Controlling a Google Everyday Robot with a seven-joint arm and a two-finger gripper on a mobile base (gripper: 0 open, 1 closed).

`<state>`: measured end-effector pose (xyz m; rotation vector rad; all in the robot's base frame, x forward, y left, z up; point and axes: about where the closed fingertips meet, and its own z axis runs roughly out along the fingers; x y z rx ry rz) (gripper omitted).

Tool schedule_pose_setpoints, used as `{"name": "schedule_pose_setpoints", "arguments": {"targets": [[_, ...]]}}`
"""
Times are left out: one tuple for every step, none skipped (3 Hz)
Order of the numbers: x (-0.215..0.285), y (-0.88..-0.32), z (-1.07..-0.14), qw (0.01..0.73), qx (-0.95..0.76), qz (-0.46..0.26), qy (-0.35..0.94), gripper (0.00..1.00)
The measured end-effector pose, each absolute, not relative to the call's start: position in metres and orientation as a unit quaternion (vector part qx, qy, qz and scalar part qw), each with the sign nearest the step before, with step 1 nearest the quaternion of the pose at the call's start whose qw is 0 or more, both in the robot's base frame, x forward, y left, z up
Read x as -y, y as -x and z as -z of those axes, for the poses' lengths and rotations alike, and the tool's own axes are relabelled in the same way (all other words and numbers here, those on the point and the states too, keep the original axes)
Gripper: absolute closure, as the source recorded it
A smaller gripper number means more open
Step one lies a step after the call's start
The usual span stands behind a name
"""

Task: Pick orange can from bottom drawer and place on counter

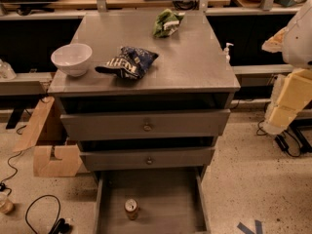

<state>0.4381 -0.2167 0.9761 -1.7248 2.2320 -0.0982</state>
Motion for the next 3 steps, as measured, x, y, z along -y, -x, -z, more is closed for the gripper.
{"name": "schedule_pose_setpoints", "arguments": {"targets": [[0.217, -0.438, -0.976, 0.159, -0.781, 0.034, 0.603, 0.00], [0.215, -0.441, -0.967, 0.168, -0.781, 0.027, 0.601, 0.00], [0.206, -0.452, -0.915, 0.211, -0.776, -0.024, 0.594, 0.00]]}}
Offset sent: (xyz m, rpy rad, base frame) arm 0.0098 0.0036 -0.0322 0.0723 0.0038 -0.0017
